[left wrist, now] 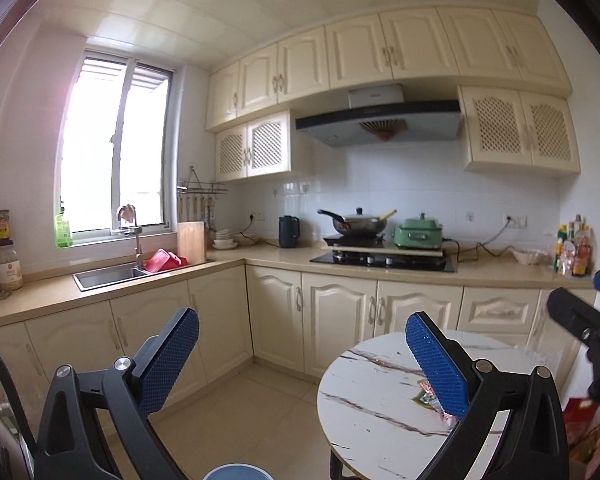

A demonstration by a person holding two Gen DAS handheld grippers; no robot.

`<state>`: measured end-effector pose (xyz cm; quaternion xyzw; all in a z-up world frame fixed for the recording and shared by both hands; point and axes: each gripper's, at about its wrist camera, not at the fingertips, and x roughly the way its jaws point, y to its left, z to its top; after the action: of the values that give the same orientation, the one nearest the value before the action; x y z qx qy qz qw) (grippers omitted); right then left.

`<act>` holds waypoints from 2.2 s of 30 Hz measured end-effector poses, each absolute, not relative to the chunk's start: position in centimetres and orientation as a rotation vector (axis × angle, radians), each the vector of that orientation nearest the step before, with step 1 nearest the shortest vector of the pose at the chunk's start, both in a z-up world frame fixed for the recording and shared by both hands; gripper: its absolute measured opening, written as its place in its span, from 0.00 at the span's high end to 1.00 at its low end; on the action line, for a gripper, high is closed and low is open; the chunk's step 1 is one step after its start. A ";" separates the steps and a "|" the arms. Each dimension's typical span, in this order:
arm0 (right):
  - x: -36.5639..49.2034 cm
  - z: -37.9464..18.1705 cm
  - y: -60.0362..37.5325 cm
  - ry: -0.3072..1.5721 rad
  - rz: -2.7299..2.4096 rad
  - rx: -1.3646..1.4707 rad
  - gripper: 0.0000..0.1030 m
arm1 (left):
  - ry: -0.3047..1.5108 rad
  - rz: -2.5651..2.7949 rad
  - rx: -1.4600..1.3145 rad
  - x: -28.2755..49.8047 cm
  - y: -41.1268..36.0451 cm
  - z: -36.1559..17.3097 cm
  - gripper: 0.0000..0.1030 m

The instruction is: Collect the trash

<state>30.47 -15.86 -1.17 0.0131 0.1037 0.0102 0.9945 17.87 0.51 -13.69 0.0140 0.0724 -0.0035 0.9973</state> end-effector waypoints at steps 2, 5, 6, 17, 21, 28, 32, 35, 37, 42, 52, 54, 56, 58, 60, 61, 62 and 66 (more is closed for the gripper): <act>31.1 -1.6 -17.1 0.221 -0.005 0.033 0.00 | 0.165 -0.015 0.037 19.0 0.1 -14.2 0.01; 32.6 -2.9 -19.5 0.263 -0.054 0.046 0.00 | 0.216 -0.032 0.053 23.1 -0.8 -13.7 0.01; 33.1 -3.4 -20.2 0.280 -0.067 0.052 0.00 | 0.243 -0.037 0.062 24.2 -1.1 -14.2 0.01; 44.3 -17.6 -26.1 0.680 -0.077 0.104 0.00 | 0.498 -0.061 0.125 36.5 -3.6 -17.4 0.01; 48.3 -24.0 -25.9 0.828 -0.030 0.103 0.03 | 0.562 -0.071 0.145 40.9 -5.4 -17.1 0.01; 51.5 -28.2 -25.9 0.924 0.005 0.072 0.32 | 0.637 -0.088 0.158 46.9 -6.5 -17.8 0.01; 51.8 -29.0 -25.9 0.941 0.052 0.087 0.63 | 0.685 -0.135 0.130 50.2 -7.3 -18.1 0.01; 51.6 -28.9 -26.0 0.938 0.070 0.072 0.71 | 0.727 -0.184 0.084 51.9 -7.8 -18.0 0.01; 51.1 -28.7 -26.3 0.920 0.098 0.097 0.73 | 0.748 -0.200 0.065 52.9 -8.1 -17.9 0.01; 50.1 -26.8 -28.2 0.860 0.140 0.186 0.75 | 0.759 -0.220 0.087 55.6 -9.9 -17.5 0.01; 50.8 -24.8 -34.6 0.810 0.055 0.221 0.75 | 0.854 -0.327 0.146 63.1 -20.0 -20.1 0.01; 51.2 -25.2 -35.7 0.816 0.055 0.233 0.75 | 0.890 -0.324 0.161 65.6 -22.0 -21.3 0.01; 51.4 -25.6 -36.5 0.820 0.064 0.254 0.75 | 0.926 -0.315 0.172 67.8 -23.4 -22.4 0.01; 51.7 -26.0 -37.0 0.821 0.077 0.277 0.74 | 0.961 -0.304 0.166 70.0 -24.3 -23.6 0.02; 52.0 -26.5 -37.5 0.826 0.091 0.294 0.74 | 0.987 -0.305 0.151 71.9 -25.0 -24.5 0.03; 52.1 -26.7 -37.6 0.826 0.094 0.298 0.74 | 0.992 -0.312 0.141 72.4 -25.3 -24.9 0.03; 52.4 -26.9 -37.7 0.828 0.103 0.300 0.74 | 0.997 -0.321 0.131 72.9 -25.4 -25.2 0.03; 52.9 -27.6 -37.3 0.833 0.125 0.300 0.74 | 0.969 -0.356 0.105 74.3 -25.7 -25.8 0.22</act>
<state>52.85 -37.26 -27.55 0.1452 0.4027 0.0602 0.9017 74.35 -25.72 -25.82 0.0502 0.4633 -0.1703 0.8683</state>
